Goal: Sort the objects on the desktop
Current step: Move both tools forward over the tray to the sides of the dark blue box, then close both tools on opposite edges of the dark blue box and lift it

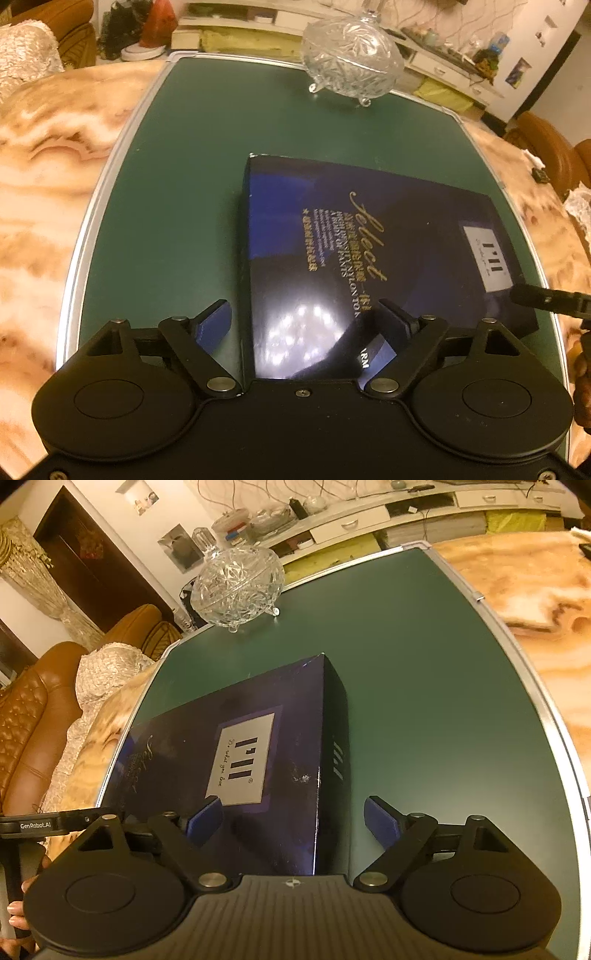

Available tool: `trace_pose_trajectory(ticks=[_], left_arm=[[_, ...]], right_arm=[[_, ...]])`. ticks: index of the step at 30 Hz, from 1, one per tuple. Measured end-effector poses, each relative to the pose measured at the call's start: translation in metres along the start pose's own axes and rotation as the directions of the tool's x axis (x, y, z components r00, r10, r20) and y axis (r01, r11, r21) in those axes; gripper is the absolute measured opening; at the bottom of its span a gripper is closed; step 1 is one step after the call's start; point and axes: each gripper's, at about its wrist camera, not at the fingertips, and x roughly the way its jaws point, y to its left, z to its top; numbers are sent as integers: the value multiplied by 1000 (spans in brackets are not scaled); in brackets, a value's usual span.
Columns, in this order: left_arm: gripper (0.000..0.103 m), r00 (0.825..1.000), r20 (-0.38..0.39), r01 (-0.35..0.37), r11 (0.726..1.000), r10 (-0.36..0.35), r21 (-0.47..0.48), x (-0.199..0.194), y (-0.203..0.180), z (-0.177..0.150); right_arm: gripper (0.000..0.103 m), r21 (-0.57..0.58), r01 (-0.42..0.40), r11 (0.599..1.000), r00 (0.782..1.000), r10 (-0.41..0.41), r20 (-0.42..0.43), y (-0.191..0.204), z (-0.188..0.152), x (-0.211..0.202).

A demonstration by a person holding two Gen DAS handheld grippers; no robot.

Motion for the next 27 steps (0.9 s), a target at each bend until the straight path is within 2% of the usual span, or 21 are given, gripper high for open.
trace_pose_trajectory(ticks=[4,9,15,27], left_arm=[[80,1000,1,19,1000,-19,-18,2,4,1],[78,1000,-1,7,1000,-7,-16,3,1,1],[77,1000,-9,-19,1000,19,-14,0,-8,-1],[77,1000,-12,-6,1000,6,20,-24,-21,-17]], right_arm=[[80,24,-30,999,1000,30,-7,-3,-1,6],[80,40,-32,999,999,32,-2,-3,-2,6],[80,48,-3,999,1000,3,9,3,-5,5],[80,21,30,999,999,-30,18,14,-16,-20]])
